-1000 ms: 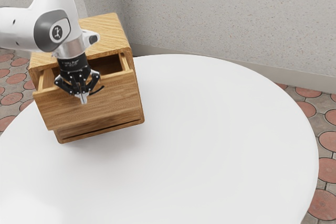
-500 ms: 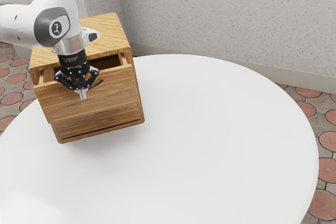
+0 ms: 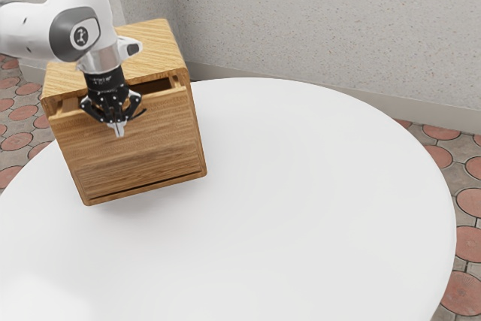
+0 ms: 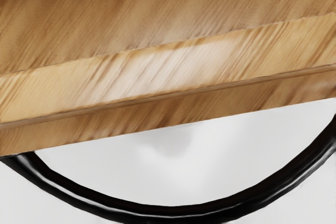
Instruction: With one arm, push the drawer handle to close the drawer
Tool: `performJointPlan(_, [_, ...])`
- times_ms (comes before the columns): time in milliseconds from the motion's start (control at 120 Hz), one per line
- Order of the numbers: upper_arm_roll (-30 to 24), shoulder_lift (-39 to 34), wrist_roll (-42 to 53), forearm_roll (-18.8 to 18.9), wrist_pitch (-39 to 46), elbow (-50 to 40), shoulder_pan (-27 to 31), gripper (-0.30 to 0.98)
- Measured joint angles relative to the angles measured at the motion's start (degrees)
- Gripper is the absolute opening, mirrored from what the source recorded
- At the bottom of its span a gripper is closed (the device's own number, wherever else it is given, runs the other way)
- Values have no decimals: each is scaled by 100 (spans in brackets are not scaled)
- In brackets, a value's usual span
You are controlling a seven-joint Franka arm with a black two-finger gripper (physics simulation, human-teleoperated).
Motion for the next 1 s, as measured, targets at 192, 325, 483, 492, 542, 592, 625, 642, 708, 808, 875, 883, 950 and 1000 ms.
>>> performJointPlan(192, [-13,72,-14,177,136,41,16,-10])
performJointPlan(325, [-8,71,-23,257,299,43,5,-10])
performJointPlan(483, [-1,74,-37,297,468,36,-19,-10])
performJointPlan(492, [0,74,-38,298,478,36,-20,-10])
performJointPlan(542, [-2,74,-49,351,533,35,-32,-10])
performJointPlan(592, [3,84,-62,406,589,34,-56,-10])
performJointPlan(625, [6,88,-71,434,625,34,-72,-10])
performJointPlan(642, [9,89,-76,447,642,34,-80,-10])
performJointPlan(708, [12,101,-101,532,716,34,-115,-10])
performJointPlan(808, [12,107,-138,628,796,34,-161,-10])
performJointPlan(875, [9,109,-180,714,831,34,-194,-10])
performJointPlan(883, [9,109,-185,723,835,34,-199,-10])
performJointPlan(950, [8,112,-235,800,859,34,-238,-10])
performJointPlan(1000, [4,134,-272,845,873,40,-271,-10])
